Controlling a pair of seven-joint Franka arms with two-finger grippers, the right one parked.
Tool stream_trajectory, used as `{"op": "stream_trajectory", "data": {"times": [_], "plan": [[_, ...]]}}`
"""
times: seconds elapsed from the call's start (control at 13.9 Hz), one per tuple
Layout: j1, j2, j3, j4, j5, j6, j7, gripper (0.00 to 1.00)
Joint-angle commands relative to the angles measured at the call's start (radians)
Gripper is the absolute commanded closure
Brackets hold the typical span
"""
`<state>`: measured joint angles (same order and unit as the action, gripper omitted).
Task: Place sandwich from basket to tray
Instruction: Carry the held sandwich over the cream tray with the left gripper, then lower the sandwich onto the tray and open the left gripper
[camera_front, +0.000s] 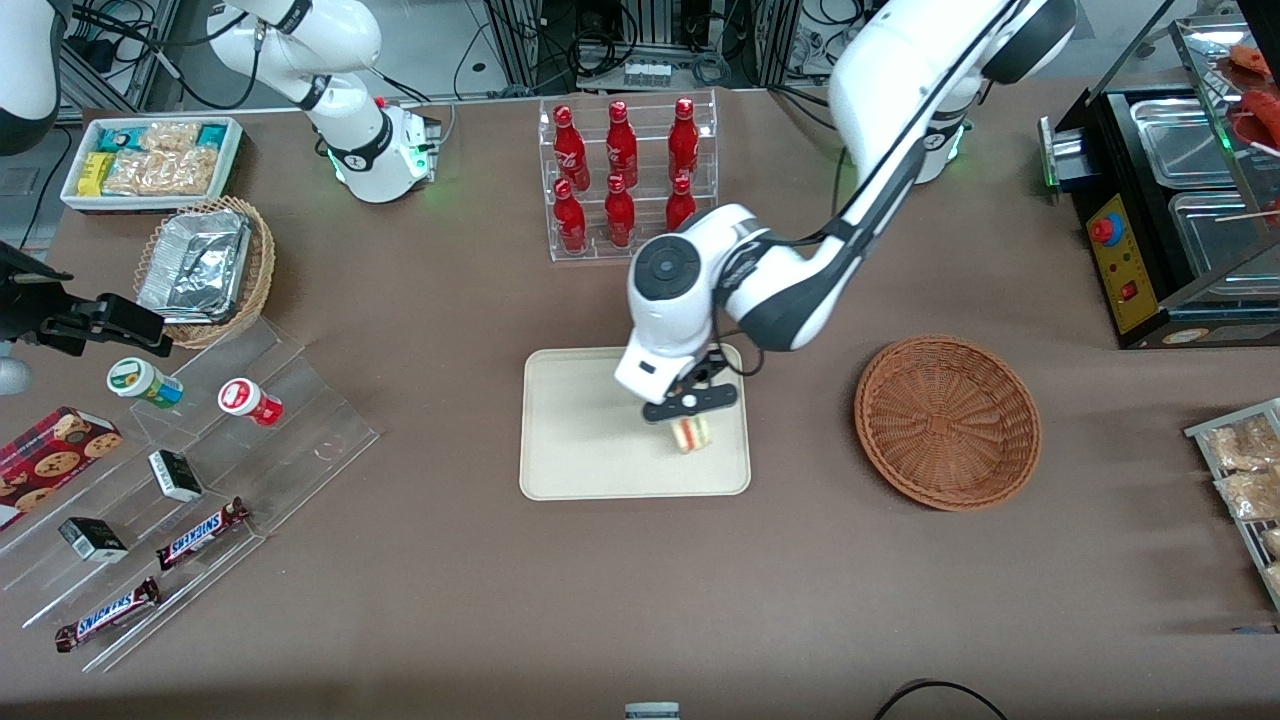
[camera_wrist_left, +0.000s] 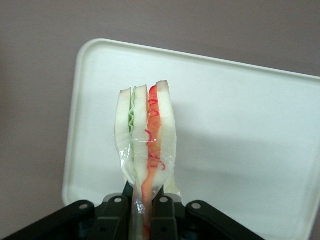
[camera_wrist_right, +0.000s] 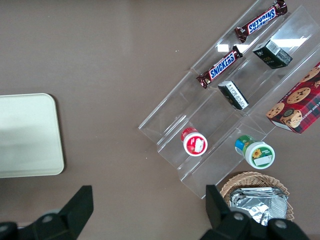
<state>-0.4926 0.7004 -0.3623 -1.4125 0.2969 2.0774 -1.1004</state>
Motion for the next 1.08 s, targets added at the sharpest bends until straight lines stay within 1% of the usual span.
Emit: {"op": "stream_trajectory", "data": {"times": [0.0, 0.07, 0.14, 0.29, 0.72, 0.79, 0.86, 0.94, 1.01], "plan": [[-0.043, 0.054, 0.006, 0.053, 0.063, 0.042, -0.001, 1.00], [-0.044, 0.063, 0.003, 0.052, 0.103, 0.044, 0.016, 1.00], [-0.053, 0.071, 0.002, 0.046, 0.126, 0.053, 0.051, 1.00], [-0.064, 0.100, 0.002, 0.044, 0.125, 0.105, 0.102, 1.00], [-0.087, 0.136, 0.002, 0.052, 0.128, 0.116, 0.137, 1.00], [-0.086, 0.143, 0.002, 0.053, 0.128, 0.116, 0.136, 0.95], [-0.086, 0.145, 0.002, 0.055, 0.128, 0.118, 0.129, 0.51], [-0.086, 0.143, 0.002, 0.055, 0.128, 0.118, 0.129, 0.14], [-0.084, 0.142, 0.003, 0.055, 0.128, 0.121, 0.128, 0.02]]}}
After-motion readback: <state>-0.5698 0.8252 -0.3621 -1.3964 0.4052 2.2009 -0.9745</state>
